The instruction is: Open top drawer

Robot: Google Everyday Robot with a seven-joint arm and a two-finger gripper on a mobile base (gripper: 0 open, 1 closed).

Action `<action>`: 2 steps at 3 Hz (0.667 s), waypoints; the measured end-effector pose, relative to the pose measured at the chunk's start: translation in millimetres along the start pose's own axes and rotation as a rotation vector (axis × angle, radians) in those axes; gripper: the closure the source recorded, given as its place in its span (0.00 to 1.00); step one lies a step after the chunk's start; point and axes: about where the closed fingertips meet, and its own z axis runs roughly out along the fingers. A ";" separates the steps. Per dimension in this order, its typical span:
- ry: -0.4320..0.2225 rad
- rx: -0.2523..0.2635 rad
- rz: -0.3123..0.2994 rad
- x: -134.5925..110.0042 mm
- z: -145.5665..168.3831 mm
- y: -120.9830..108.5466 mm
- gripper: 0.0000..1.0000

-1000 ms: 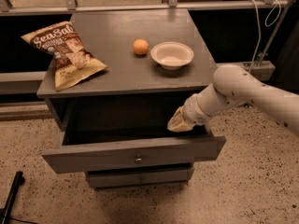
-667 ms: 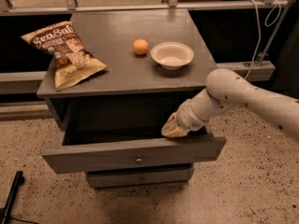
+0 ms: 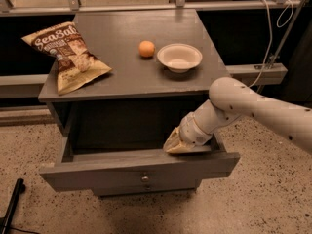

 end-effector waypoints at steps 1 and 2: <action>0.000 0.000 0.000 0.0 0.0 -0.9 1.00; 0.006 -0.042 0.015 2.6 0.5 24.4 1.00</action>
Offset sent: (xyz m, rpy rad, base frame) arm -0.0917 -0.0200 -0.0024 -0.0383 0.1440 0.0412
